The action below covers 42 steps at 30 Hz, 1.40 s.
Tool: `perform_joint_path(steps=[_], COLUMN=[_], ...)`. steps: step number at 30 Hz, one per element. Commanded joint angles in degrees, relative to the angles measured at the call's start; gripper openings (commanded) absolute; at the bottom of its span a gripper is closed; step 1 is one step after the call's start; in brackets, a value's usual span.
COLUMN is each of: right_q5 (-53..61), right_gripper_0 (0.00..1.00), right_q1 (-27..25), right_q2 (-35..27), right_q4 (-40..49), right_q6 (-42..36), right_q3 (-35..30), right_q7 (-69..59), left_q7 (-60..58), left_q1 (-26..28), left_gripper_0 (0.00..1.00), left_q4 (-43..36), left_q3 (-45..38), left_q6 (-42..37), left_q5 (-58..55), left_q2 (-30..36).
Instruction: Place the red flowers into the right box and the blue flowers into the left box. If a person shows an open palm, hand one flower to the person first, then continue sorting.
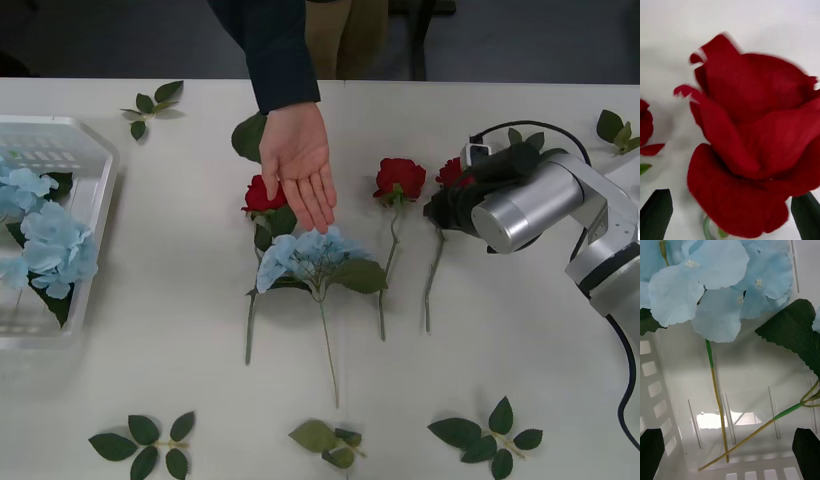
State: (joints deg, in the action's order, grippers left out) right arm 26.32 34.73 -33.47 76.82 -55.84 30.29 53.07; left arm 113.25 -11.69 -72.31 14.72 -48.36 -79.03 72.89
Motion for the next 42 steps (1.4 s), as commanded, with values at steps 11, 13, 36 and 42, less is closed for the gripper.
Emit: perform_joint_path(steps=[11, 13, 36, 42], right_q5=[1.8, 2.1, 4.2, 5.2], right_gripper_0=[0.92, 0.92, 0.09, 0.0], right_q1=[0.2, 0.2, 0.2, 0.2], right_q2=[0.9, 1.0, 1.6, 1.6], right_q4=[0.4, 0.4, 0.3, -0.9], right_q6=[-2.1, -3.0, -7.2, -6.8], right_q3=[4.6, 4.6, 6.1, 6.1], right_q7=[4.7, 5.3, 9.1, 10.0], left_q7=[1.5, 1.5, 1.5, 1.5], left_q1=[1.1, 1.1, 1.1, 1.2], left_gripper_0=[1.0, 1.0, 1.0, 1.0], left_q4=[0.3, 0.3, 0.5, 0.4], left_q3=[-1.5, -1.5, -1.6, -1.6], left_q6=[0.6, 0.6, 0.5, 0.4], left_q5=[-0.5, -0.5, -0.5, -0.7], left_q2=[-0.1, -0.1, -0.1, -0.1])
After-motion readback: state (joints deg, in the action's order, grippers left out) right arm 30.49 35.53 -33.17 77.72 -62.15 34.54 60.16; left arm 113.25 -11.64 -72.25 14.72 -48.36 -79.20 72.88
